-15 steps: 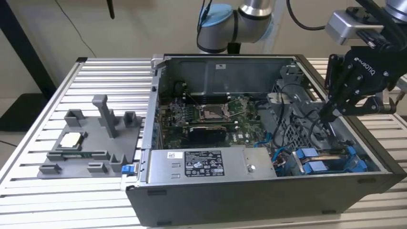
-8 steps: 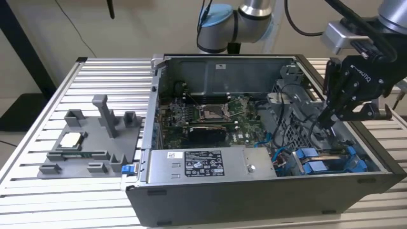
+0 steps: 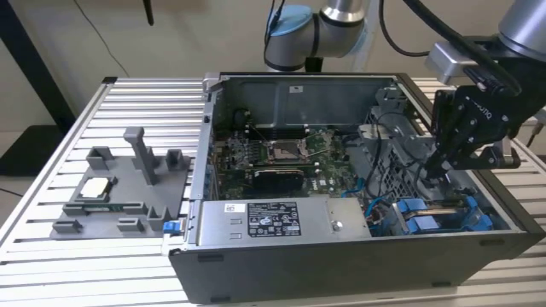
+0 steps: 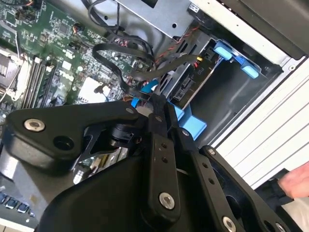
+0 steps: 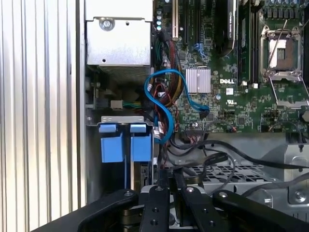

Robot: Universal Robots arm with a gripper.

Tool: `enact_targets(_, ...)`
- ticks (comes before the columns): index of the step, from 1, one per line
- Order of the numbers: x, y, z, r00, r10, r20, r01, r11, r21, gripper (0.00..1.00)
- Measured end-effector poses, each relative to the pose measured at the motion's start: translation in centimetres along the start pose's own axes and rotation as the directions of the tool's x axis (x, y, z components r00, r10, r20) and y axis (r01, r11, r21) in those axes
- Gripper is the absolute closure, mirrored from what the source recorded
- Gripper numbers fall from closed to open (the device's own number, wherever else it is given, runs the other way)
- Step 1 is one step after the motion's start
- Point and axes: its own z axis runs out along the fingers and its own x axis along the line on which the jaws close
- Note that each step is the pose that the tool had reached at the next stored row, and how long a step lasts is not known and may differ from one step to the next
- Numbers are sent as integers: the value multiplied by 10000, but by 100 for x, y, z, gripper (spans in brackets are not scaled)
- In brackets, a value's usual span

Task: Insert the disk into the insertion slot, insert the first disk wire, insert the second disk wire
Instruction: 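Insert the second disk wire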

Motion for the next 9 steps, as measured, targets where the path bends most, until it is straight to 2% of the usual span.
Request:
enact_targets(5, 3, -3, 60, 9999, 4, -143, -4, 10000, 44, 84)
enact_targets(9, 6, -5, 108, 9997, 6, -224, -4, 10000, 96, 84)
